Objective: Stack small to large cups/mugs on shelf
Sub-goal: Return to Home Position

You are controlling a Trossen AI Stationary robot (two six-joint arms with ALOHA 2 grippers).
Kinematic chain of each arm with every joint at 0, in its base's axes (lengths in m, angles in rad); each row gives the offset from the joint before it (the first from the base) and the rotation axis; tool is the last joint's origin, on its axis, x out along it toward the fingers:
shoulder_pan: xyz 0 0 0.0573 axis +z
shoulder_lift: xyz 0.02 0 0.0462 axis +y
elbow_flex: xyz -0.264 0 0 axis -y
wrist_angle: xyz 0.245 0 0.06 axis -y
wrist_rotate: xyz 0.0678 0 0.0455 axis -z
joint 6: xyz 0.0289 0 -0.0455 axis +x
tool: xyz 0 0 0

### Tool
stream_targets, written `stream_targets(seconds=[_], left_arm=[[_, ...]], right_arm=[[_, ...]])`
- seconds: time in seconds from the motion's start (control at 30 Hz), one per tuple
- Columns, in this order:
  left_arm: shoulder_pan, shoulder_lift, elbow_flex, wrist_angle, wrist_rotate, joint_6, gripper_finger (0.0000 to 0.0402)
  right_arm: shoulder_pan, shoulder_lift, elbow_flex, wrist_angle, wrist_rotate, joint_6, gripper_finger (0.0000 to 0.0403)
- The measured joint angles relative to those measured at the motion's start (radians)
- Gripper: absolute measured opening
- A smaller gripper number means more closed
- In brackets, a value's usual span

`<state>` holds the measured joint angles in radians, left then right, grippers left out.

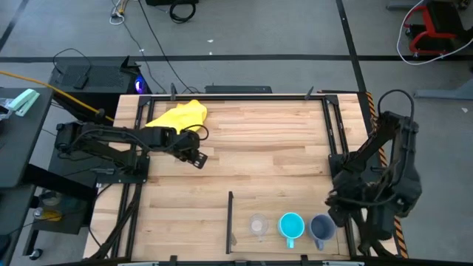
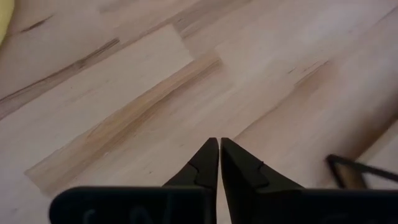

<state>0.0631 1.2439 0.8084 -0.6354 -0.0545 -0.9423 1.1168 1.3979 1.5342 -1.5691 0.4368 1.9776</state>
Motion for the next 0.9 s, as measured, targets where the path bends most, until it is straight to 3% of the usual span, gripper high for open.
stream_targets(seconds=[0.23, 0.37, 0.57, 0.77, 0.9], left_arm=[[-0.003, -0.001, 0.14, 0.006, 0.001, -0.005, 0.002], [-0.02, -0.001, 0.302, 0.002, 0.0, 0.103, 0.0026], [-0.088, -0.001, 0.594, 0.001, 0.0, 0.311, 0.0027], [-0.179, -0.002, 0.833, -0.077, 0.004, 0.544, 0.0018], [-0.221, -0.002, 0.971, -0.186, 0.004, 0.513, 0.0017]], right_arm=[[-0.002, -0.006, 0.208, 0.0, 0.453, -0.259, 0.0069], [-0.002, -0.007, 0.318, 0.026, 0.614, -0.413, 0.0069], [-0.002, -0.006, 0.453, 0.068, 0.626, -0.521, 0.0069], [-0.001, -0.007, 0.537, 0.08, 0.534, -0.562, 0.0069], [0.035, -0.008, 0.537, 0.104, 0.533, -0.663, 0.0069]])
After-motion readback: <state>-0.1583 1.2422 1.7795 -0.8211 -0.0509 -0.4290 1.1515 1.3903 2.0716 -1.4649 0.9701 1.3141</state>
